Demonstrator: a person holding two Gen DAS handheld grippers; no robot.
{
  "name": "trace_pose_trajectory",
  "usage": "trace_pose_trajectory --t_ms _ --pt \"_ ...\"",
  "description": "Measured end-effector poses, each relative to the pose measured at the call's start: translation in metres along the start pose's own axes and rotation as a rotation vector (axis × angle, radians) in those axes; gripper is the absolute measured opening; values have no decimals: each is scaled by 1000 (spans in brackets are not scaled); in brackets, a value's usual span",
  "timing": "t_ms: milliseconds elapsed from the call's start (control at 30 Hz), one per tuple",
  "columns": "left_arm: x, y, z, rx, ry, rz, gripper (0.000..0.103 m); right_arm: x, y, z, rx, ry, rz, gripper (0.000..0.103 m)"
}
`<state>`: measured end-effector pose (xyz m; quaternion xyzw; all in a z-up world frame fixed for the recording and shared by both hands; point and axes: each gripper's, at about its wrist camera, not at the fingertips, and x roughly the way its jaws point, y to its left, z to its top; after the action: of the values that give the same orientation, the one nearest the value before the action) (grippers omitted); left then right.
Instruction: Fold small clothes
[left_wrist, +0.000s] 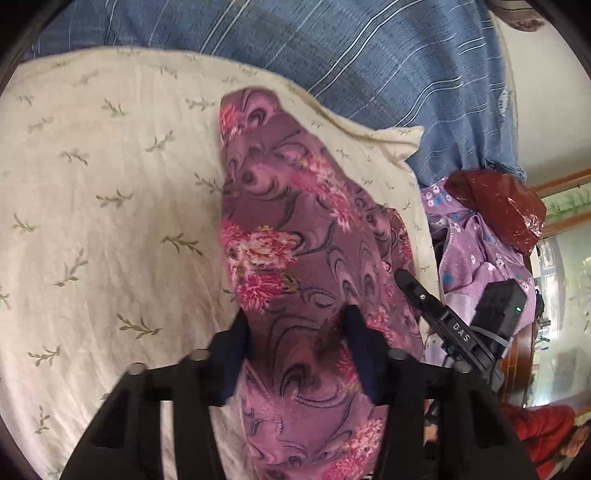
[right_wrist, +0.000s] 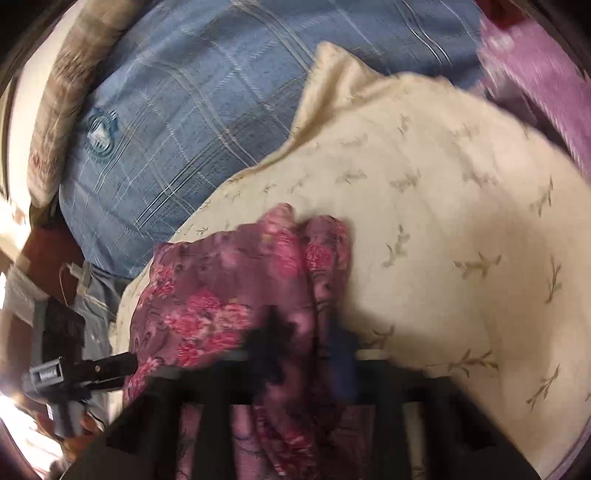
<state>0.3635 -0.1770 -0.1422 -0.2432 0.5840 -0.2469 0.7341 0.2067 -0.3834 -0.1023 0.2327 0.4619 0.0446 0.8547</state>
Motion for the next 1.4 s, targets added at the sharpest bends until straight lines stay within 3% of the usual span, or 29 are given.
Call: trace_pose_trajectory --t_ms 100,233,300,367,400,467,533,567,667,733,767,800,833,900,1000,1100,1400 --pt "-16 -1 -10 -6 -24 -14 28 -20 33 2 -68 -51 53 13" --pt "-50 14 -30 -70 -63 -71 27 -42 78 7 -90 -75 201 13" --pt "-63 26 -35 -91 -82 -75 26 -45 84 8 -33 -88 309 13" --pt "-75 38 -33 -103 -125 -36 22 -36 80 6 28 -100 339 13" --pt "-80 45 -30 -110 -145 -6 20 -23 75 5 47 -88 303 13" --pt "-81 55 -25 -130 -138 55 19 7 59 3 53 -32 144 13" --pt "-82 63 -27 -171 -96 11 19 28 39 1 58 21 -24 18" --pt "-86 63 -33 -174 -86 -42 19 25 34 0 75 16 -16 18" --pt "-100 45 -53 -81 -75 -58 30 -16 23 0 136 -65 94 20" --pt "-106 33 -73 -34 -62 -107 61 -46 23 -10 124 -72 136 26" --pt "-107 26 -84 -7 -55 -133 66 -57 23 -16 110 -67 134 31" --pt "-107 21 -94 15 -50 -147 72 -67 22 -27 97 -52 130 44" --pt "-106 18 -103 36 -39 -160 72 -75 20 -39 89 -36 130 52" --pt "-94 12 -121 61 8 -163 72 -83 15 -63 74 -9 125 52" --pt "-73 16 -139 17 77 -124 71 -89 8 -92 29 -16 3 52" --pt "-57 26 -155 -51 126 -99 70 -77 1 -105 37 27 -40 52" --pt "-29 -1 -148 -10 139 -46 70 -78 15 -118 19 26 -55 55"
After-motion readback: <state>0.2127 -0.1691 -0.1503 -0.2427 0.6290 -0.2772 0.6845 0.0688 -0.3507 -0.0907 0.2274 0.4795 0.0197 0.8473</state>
